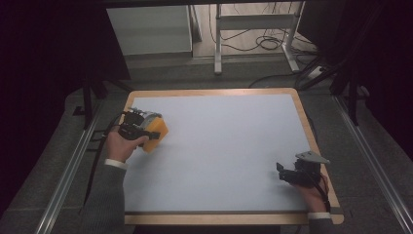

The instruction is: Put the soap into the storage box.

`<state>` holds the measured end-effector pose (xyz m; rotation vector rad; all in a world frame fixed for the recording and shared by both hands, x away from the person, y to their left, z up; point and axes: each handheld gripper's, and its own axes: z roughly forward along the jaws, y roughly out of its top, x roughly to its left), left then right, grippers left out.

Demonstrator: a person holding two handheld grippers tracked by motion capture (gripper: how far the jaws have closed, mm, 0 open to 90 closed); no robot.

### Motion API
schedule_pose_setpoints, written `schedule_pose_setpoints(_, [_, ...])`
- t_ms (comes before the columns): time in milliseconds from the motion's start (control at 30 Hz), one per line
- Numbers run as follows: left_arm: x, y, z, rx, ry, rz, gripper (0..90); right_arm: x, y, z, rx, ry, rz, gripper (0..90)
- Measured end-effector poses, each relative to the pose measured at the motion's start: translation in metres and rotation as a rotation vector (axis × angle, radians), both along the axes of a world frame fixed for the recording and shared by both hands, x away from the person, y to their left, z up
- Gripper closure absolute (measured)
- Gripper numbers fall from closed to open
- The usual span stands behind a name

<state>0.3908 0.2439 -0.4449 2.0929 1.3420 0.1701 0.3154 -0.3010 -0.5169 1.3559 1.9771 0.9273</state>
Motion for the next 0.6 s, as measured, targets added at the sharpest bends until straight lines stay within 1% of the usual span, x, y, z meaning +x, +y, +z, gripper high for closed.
schedule_pose_setpoints(100, [0.004,0.001,0.001,-0.007,-0.005,0.010,60.8,0.000,0.000,-0.001,-0.001,0.004,-0.002,8.1])
schedule_pose_setpoints(200, [0.007,0.001,0.001,-0.009,-0.005,0.014,60.8,0.000,-0.001,-0.001,0.000,0.005,-0.001,8.1])
schedule_pose_setpoints(300, [0.012,0.004,0.002,-0.014,-0.001,0.028,60.8,0.001,-0.001,-0.001,-0.001,0.007,-0.002,8.1])
schedule_pose_setpoints(433, [0.018,0.007,0.002,-0.001,0.003,0.047,60.8,0.001,-0.001,-0.002,-0.003,0.009,-0.004,8.1])
schedule_pose_setpoints(533, [0.022,0.009,0.003,-0.015,0.003,0.052,60.8,0.001,-0.001,-0.002,0.001,0.009,-0.003,8.1])
schedule_pose_setpoints(600, [0.025,0.009,0.003,-0.016,-0.002,0.057,60.8,0.001,-0.001,-0.002,0.000,0.008,-0.003,8.1])
